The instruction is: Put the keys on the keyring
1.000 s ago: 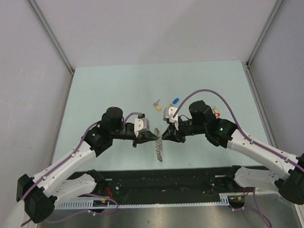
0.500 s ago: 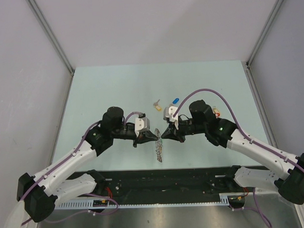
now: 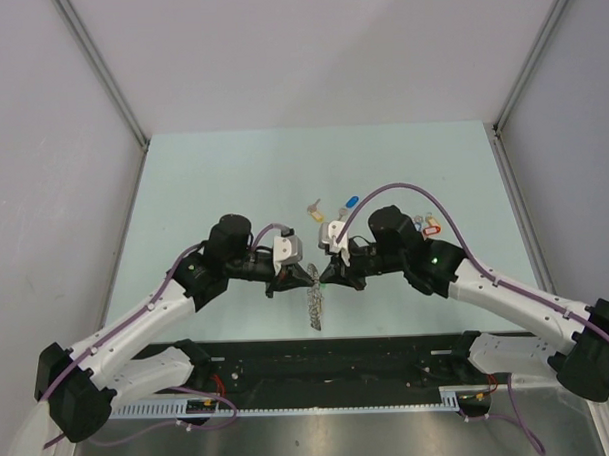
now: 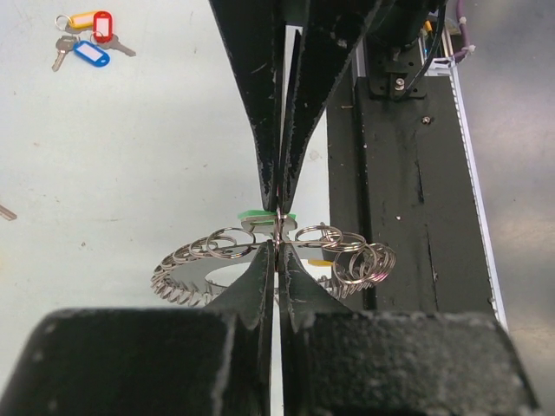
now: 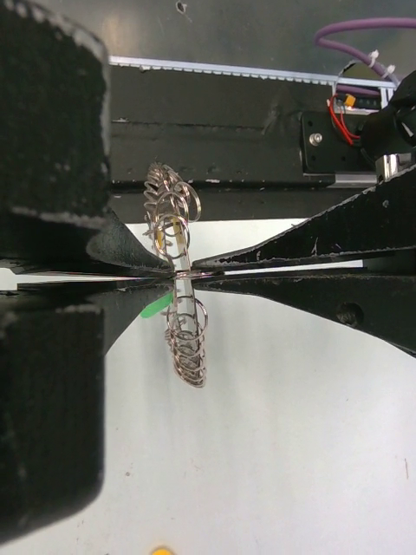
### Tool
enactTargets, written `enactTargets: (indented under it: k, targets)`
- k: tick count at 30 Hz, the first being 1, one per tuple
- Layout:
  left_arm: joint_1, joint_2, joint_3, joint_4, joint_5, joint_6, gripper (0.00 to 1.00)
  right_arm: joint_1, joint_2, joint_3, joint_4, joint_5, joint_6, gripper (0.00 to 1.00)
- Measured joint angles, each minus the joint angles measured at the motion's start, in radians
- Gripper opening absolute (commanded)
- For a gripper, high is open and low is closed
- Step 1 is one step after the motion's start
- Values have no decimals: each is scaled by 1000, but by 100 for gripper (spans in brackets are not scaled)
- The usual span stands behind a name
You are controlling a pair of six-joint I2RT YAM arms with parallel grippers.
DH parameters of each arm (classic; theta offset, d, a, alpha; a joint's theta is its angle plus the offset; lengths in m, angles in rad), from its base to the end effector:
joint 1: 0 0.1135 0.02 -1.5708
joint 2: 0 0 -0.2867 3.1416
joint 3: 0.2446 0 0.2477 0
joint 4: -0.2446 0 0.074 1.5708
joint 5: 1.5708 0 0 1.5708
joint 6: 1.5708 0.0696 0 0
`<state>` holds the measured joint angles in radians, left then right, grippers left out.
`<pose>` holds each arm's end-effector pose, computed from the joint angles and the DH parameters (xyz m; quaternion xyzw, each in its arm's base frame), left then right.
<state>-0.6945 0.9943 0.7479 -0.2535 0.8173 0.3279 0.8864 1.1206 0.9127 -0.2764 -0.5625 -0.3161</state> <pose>0.1351 -0.1786 0.2951 0.5629 0.5891 -0.4214 0.3981 0.1359 0.2252 0.3189 -0.5835 0.5970 0.3677 0.4097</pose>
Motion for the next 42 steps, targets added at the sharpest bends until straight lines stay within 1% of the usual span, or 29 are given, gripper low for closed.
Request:
enactTargets:
  k: [6,13,18,25,31,32,33,42]
  targets:
    - [0,2,1,-4,-27,-37,0,32,-2,2,-9,66,-38,0]
    - [30,16,3,6,-27,-136,0,73,-5,8,-27,153,-86,0]
    - [60,6,-5,41,-24,-211,0,97,-8,13,-34,213,-110,0]
    - [69,-41,-39,105,-26,-285,0,129,-8,14,-40,262,-124,0]
    - [72,-90,-90,186,-28,-333,0,132,-10,15,-22,259,-94,12]
    - [74,-94,-92,199,-28,-338,0,132,-12,15,-17,259,-84,16]
    - [76,-98,-94,212,-28,-341,0,132,-14,15,-13,259,-78,18]
    - [78,-120,-94,278,-24,-357,0,132,-22,12,24,262,-49,19]
